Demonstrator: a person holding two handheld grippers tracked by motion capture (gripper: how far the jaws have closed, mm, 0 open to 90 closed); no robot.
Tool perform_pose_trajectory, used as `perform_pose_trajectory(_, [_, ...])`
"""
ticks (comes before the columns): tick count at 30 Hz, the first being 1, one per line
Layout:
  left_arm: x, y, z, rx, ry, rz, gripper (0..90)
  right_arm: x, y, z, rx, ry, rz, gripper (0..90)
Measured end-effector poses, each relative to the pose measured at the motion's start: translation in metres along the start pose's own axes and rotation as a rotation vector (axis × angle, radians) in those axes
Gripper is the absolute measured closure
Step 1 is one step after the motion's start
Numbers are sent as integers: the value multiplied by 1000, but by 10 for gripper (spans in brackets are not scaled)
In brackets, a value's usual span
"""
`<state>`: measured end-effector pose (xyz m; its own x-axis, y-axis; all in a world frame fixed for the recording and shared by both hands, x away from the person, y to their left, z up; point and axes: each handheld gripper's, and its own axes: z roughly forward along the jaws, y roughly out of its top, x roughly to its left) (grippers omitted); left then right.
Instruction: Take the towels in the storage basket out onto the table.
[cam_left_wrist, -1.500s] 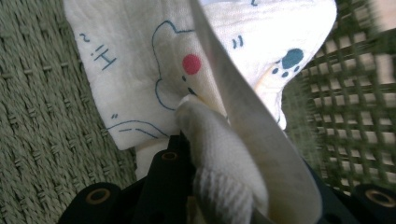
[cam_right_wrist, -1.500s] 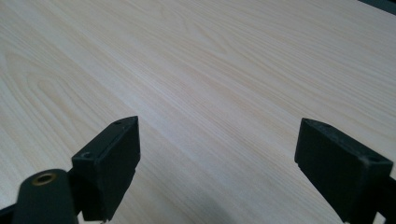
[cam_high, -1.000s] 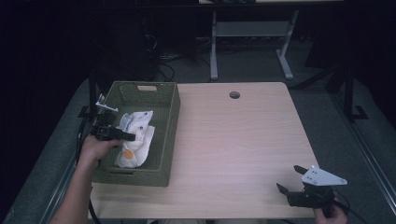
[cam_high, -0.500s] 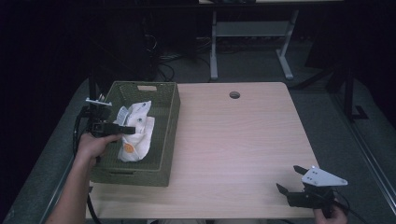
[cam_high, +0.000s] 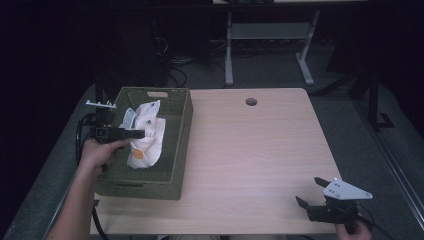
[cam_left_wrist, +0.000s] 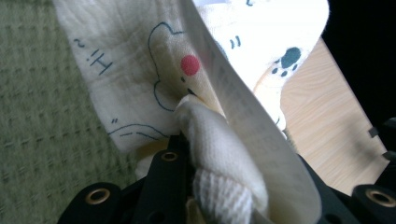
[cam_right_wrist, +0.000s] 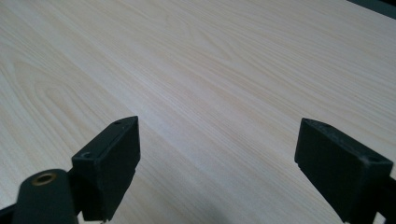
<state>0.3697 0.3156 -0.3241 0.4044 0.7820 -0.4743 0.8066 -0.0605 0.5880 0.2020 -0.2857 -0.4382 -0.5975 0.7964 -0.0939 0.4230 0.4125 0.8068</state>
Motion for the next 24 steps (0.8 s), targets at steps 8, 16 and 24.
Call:
perform_pose_trajectory(8, [-15,10,-5,-10,-9,35,756,-1,0,0,-5,-3,4,139])
perform_pose_trajectory(16, [-29,16,-6,-17,-40,59,756,1,0,-1,-8,-2,-1,139])
perform_pose_trajectory(24, [-40,21,-3,-5,-46,87,755,2,1,0,-14,3,1,139])
